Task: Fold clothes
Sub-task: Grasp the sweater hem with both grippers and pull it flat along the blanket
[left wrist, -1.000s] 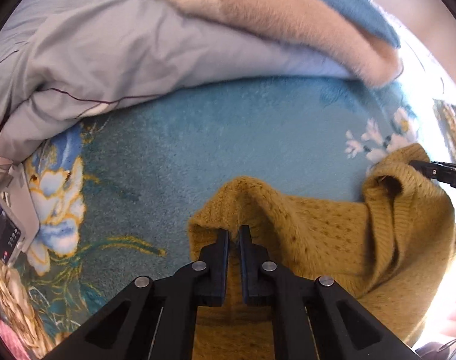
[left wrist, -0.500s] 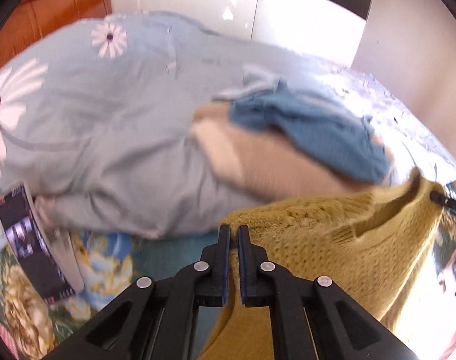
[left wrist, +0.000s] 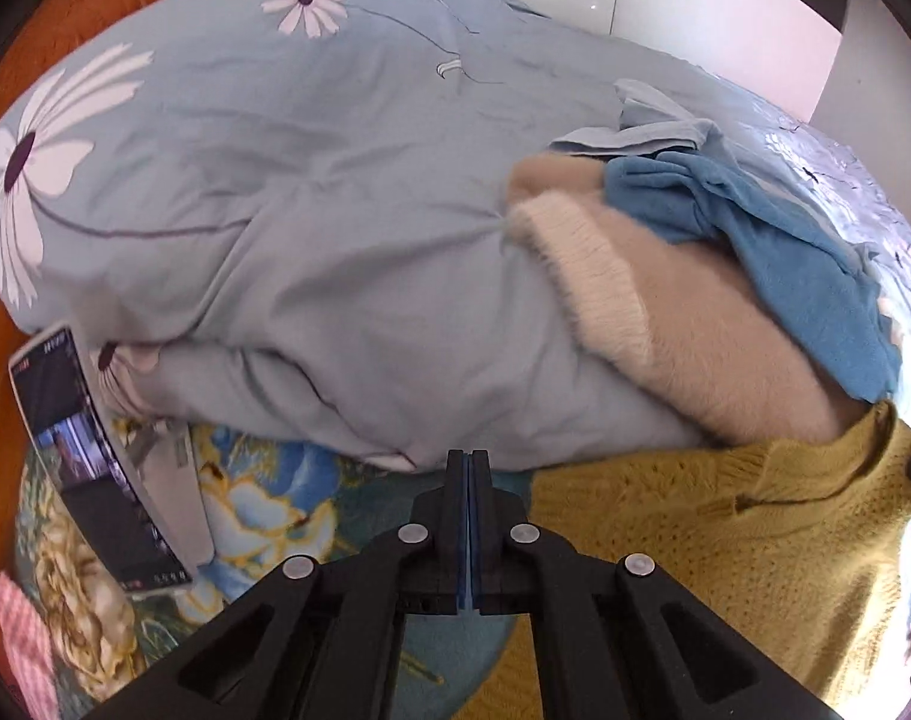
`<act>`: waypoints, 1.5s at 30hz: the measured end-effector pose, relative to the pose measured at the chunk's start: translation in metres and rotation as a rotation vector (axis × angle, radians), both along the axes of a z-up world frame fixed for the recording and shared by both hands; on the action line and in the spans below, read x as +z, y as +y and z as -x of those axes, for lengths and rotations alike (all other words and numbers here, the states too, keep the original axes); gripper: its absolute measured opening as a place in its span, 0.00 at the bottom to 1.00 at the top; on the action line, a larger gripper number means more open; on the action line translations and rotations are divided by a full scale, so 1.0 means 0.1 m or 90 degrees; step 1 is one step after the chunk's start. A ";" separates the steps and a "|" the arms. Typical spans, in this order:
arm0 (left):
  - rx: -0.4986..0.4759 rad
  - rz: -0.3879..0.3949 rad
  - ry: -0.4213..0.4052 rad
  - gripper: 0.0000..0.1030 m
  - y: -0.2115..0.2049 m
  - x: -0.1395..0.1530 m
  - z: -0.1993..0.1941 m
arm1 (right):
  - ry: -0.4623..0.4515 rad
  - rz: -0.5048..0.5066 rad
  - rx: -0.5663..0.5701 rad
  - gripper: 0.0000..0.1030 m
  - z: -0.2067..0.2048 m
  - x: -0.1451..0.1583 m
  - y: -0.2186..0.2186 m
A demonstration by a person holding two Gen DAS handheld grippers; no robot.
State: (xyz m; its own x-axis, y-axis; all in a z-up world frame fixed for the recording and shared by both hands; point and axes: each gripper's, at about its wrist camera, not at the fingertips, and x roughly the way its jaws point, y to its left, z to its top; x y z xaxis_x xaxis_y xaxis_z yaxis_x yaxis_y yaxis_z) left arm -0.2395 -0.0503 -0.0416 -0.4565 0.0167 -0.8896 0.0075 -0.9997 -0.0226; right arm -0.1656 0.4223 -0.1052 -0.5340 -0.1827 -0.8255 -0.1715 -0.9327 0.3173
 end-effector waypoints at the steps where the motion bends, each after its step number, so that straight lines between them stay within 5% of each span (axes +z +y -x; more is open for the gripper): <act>1: 0.000 -0.012 -0.003 0.00 -0.01 -0.02 -0.02 | 0.008 -0.006 0.001 0.35 -0.03 0.03 0.01; 8: -0.009 -0.116 -0.058 0.01 -0.10 -0.19 -0.44 | 0.022 0.007 -0.013 0.42 -0.50 0.19 0.29; 14: -0.046 -0.142 -0.112 0.06 -0.08 -0.43 -1.08 | -0.051 0.003 0.027 0.43 -1.33 -0.05 0.26; 19: -0.039 -0.174 -0.147 0.23 -0.18 -0.65 -1.68 | -0.108 -0.003 -0.001 0.43 -2.09 -0.29 0.31; 25: 0.003 -0.237 -0.181 0.25 -0.30 -0.89 -2.14 | -0.185 0.011 -0.053 0.43 -2.63 -0.59 0.40; 30: -0.005 -0.272 -0.187 0.25 -0.24 -0.90 -2.25 | -0.193 0.063 -0.087 0.43 -2.81 -0.70 0.43; 34: -0.004 -0.285 -0.192 0.23 -0.16 -0.93 -2.28 | -0.200 0.093 -0.104 0.21 -2.81 -0.68 0.42; 37: 0.002 -0.295 -0.185 0.15 -0.12 -0.92 -2.31 | -0.203 0.082 -0.109 0.14 -2.79 -0.63 0.39; 40: 0.003 -0.296 -0.171 0.03 -0.12 -0.90 -2.34 | -0.197 0.073 -0.122 0.12 -2.78 -0.53 0.38; 45: 0.003 -0.283 -0.169 0.02 -0.15 -0.91 -2.35 | -0.210 0.059 -0.152 0.11 -2.82 -0.47 0.45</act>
State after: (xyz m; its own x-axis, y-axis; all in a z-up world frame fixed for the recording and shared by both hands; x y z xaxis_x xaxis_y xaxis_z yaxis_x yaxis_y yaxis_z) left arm -0.0049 -0.0655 -0.1330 -0.2175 0.4179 -0.8821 0.0752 -0.8938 -0.4421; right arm 0.1160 0.4671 -0.1526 -0.2804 -0.1669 -0.9453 -0.4854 -0.8249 0.2896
